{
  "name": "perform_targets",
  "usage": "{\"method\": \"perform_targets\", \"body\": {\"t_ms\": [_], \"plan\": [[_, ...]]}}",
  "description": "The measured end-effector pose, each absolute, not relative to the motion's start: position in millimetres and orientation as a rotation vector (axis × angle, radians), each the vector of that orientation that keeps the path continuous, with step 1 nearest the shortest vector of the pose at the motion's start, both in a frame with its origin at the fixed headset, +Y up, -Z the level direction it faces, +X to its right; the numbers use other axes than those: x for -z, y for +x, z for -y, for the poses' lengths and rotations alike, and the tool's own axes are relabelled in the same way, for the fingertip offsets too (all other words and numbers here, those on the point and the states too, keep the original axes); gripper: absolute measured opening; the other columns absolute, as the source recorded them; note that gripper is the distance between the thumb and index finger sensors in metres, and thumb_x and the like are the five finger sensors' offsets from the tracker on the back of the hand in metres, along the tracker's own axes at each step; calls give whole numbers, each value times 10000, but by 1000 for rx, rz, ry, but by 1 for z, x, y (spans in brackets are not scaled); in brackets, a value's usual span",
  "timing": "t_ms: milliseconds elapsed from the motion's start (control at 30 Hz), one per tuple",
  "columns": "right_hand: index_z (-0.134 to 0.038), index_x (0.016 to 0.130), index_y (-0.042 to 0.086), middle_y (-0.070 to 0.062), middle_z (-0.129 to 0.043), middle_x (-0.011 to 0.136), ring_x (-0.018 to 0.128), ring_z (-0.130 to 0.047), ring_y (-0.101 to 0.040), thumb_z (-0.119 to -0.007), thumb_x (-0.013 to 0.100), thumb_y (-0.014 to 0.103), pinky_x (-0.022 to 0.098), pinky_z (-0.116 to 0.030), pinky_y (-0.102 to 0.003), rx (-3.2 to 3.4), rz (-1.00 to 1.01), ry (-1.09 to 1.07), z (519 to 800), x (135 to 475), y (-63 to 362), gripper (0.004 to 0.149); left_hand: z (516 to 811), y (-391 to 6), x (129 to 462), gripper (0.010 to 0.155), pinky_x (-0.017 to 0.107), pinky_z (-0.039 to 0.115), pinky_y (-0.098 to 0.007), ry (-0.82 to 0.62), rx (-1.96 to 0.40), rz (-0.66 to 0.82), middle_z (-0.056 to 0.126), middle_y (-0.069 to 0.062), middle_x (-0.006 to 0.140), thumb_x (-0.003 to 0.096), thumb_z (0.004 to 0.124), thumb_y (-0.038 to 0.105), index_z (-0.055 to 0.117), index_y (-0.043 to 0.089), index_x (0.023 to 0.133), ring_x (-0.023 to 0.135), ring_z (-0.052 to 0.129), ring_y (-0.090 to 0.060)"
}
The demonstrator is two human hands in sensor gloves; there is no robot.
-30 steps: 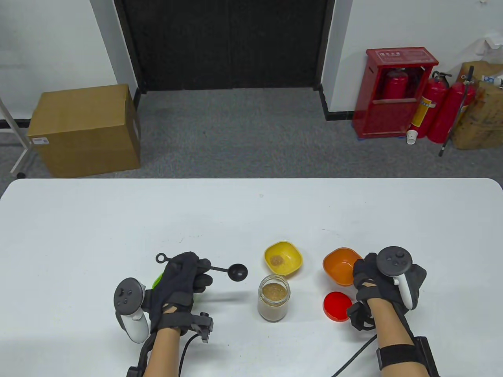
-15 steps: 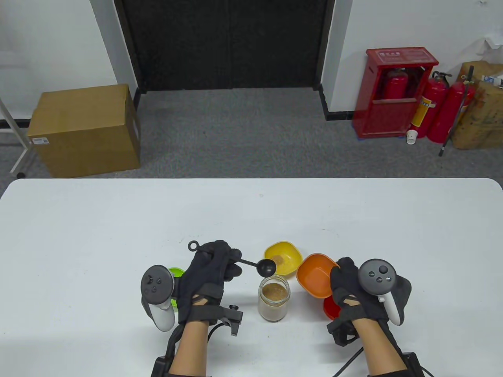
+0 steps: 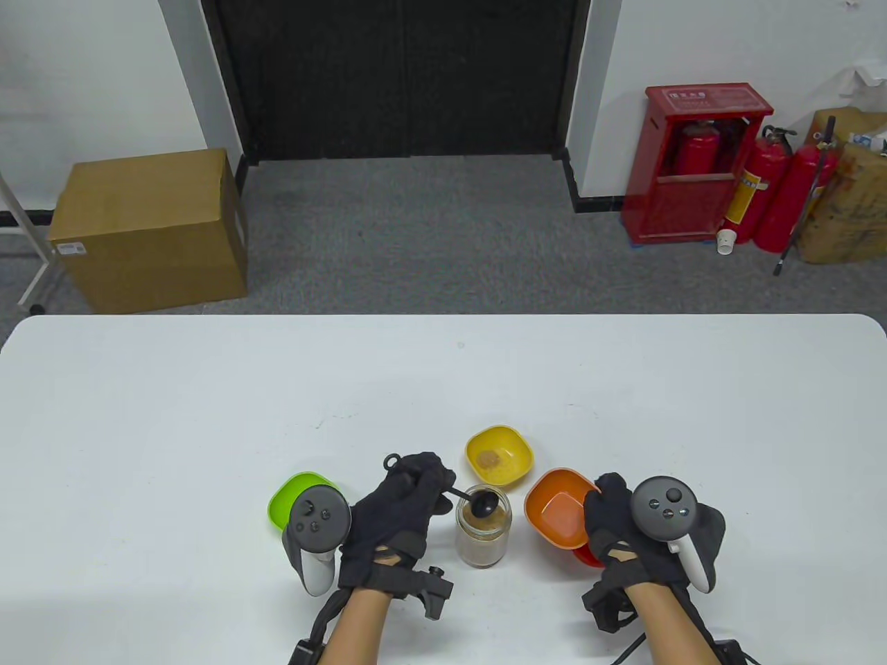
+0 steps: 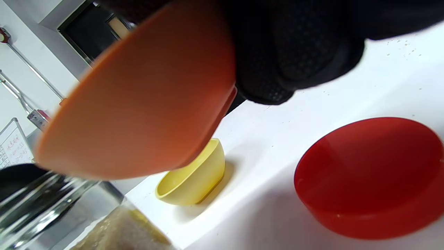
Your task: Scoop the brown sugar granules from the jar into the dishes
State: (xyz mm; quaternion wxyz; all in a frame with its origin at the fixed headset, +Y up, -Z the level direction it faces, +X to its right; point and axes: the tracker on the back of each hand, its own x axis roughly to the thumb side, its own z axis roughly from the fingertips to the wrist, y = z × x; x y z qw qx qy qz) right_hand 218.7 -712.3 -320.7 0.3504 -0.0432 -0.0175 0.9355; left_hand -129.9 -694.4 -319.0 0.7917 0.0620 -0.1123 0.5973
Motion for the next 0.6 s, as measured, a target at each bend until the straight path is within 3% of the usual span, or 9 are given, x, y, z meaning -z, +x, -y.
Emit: {"method": "perform_targets", "body": {"t_ms": [367, 600], "plan": [[-675, 929, -25, -237, -957, 640, 365, -914, -384, -727, 577, 275, 190, -810, -534, -2447, 26, -79, 716, 319, 212, 465, 695, -117, 315, 464, 508, 820, -533, 154, -1089, 266, 946, -64, 888, 542, 839, 345, 724, 165, 953, 629, 1057, -268], [-683, 926, -24, -235, -962, 632, 358, -915, -380, -729, 576, 275, 185, -812, -529, -2460, -6, -80, 719, 320, 211, 463, 696, -112, 312, 441, 430, 859, -489, 194, -983, 235, 1011, -68, 768, 538, 839, 422, 780, 150, 881, 518, 1089, -245]]}}
